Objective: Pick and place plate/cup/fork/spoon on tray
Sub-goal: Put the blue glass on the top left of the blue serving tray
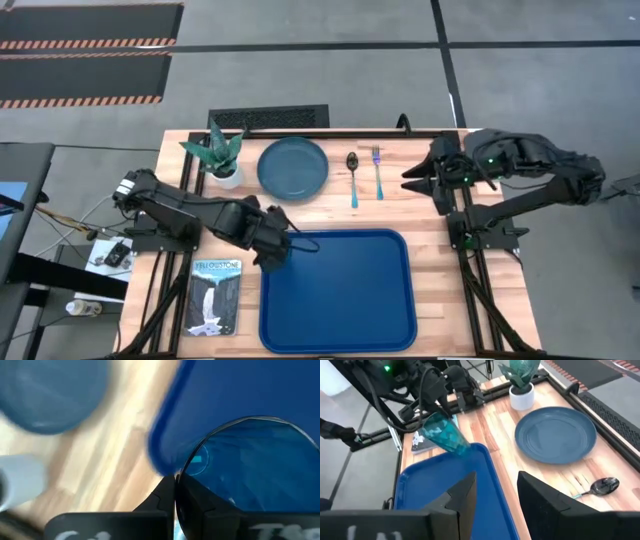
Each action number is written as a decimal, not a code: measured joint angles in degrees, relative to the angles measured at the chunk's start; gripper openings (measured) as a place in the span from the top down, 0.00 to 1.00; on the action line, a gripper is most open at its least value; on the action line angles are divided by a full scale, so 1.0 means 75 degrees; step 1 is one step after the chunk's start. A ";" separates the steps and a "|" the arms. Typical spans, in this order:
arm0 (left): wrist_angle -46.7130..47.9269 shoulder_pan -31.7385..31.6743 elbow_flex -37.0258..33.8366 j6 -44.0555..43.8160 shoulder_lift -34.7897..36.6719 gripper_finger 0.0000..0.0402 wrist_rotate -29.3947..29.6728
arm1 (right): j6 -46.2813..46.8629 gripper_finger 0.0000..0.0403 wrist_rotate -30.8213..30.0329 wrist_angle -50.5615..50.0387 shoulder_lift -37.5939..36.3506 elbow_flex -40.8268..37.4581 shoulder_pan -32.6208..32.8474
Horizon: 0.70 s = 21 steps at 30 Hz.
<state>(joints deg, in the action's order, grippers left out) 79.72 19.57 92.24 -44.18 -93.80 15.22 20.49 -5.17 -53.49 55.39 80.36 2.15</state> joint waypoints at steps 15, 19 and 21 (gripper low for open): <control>-0.0710 -0.0230 -0.0363 0.0504 -0.0240 1.00 -0.0209 | 0.0003 0.59 0.0070 -0.0245 0.0305 0.0006 0.0003; -0.0902 -0.0210 -0.0367 0.0817 -0.0556 1.00 -0.0412 | 0.0006 0.60 0.0070 -0.0205 0.0310 0.0003 0.0003; -0.1120 -0.0223 -0.0372 0.1018 -0.0685 1.00 -0.0508 | 0.0006 0.60 0.0070 -0.0186 0.0310 0.0003 0.0003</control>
<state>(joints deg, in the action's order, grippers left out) 71.32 17.90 89.45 -36.55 -98.94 11.41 20.53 -4.64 -54.89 57.72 80.38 2.17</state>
